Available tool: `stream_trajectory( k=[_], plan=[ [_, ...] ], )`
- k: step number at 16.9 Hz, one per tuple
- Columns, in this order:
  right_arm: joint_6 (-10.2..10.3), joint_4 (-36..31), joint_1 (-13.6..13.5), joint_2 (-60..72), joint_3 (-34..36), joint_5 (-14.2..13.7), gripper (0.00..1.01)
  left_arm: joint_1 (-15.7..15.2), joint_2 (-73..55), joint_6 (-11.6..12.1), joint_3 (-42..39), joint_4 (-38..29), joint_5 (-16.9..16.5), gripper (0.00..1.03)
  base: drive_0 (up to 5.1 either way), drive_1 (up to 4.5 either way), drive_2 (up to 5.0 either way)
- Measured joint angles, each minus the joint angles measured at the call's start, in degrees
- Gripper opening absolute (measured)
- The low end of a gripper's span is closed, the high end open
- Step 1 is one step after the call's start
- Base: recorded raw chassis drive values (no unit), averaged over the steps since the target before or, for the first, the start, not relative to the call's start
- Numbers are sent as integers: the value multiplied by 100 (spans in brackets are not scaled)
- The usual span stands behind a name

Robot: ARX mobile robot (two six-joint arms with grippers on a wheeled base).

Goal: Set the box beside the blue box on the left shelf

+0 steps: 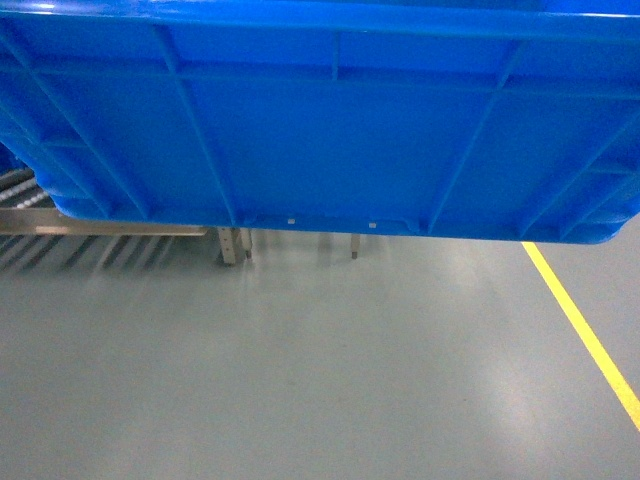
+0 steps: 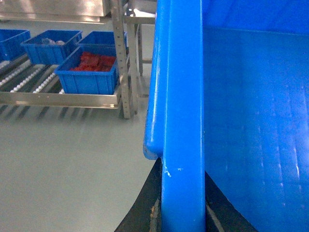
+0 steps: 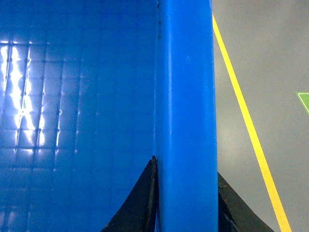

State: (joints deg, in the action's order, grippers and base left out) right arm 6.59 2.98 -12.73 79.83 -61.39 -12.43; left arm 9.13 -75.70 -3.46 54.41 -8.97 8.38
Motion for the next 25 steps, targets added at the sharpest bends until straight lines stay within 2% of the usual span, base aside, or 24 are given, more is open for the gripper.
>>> stream_trajectory(
  k=[25],
  plan=[
    [0, 2, -2, -7, 2, -2, 20, 0, 0, -13, 0, 22, -2, 8, -3, 426, -431]
  ],
)
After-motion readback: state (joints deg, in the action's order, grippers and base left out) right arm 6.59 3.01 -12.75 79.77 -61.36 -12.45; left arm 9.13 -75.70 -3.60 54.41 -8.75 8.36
